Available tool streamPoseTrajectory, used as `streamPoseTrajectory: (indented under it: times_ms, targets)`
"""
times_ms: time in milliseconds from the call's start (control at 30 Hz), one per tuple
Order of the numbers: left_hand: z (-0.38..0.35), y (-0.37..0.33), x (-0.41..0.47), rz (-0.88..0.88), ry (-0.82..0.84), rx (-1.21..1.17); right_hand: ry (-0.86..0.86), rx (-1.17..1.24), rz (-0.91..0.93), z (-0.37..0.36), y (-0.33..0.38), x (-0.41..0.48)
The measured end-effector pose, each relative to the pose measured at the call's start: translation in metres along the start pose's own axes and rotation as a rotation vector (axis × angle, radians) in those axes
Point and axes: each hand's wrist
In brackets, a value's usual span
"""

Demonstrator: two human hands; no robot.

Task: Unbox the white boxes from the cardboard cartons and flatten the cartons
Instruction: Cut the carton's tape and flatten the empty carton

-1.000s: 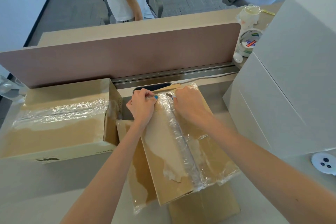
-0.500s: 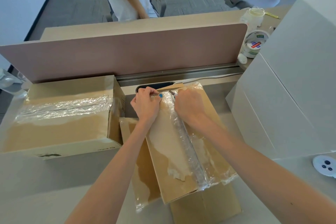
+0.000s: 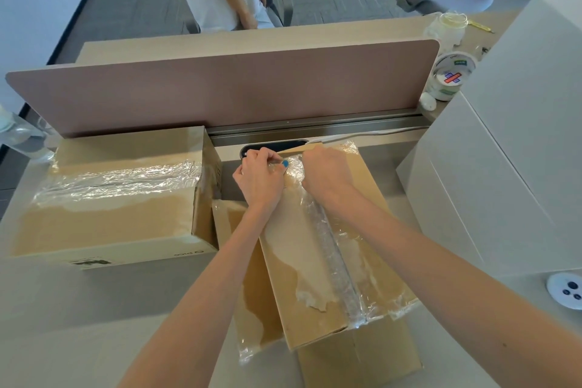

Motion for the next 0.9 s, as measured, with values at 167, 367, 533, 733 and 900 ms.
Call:
streamPoseTrajectory:
  times_ms: [167, 367, 533, 733, 900]
  targets:
    - [0.000, 0.000, -0.002, -0.031, 0.000, -0.004, 0.056, -0.015, 0.024, 0.006, -0.003, -0.002]
    - [0.000, 0.000, 0.000, -0.059, -0.012, 0.011, 0.042, -0.045, 0.064, 0.003, 0.000, -0.008]
    - [-0.003, 0.001, 0.000, -0.086, -0.044, 0.058, 0.116, -0.046, 0.074, -0.005, -0.005, -0.037]
    - [-0.004, -0.001, -0.002, -0.116, -0.072, 0.080, 0.130, 0.004, 0.044, -0.007, -0.007, -0.068]
    - [-0.004, 0.000, -0.002, -0.141, -0.070, 0.097, 0.146, 0.050, 0.009, -0.005, -0.012, -0.097]
Point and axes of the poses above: each hand's wrist, its own x-axis towards the middle knuckle, its own z-axis out of the back of the hand, y = z × x, and after that the axes turned 5 degrees about z, right-handed
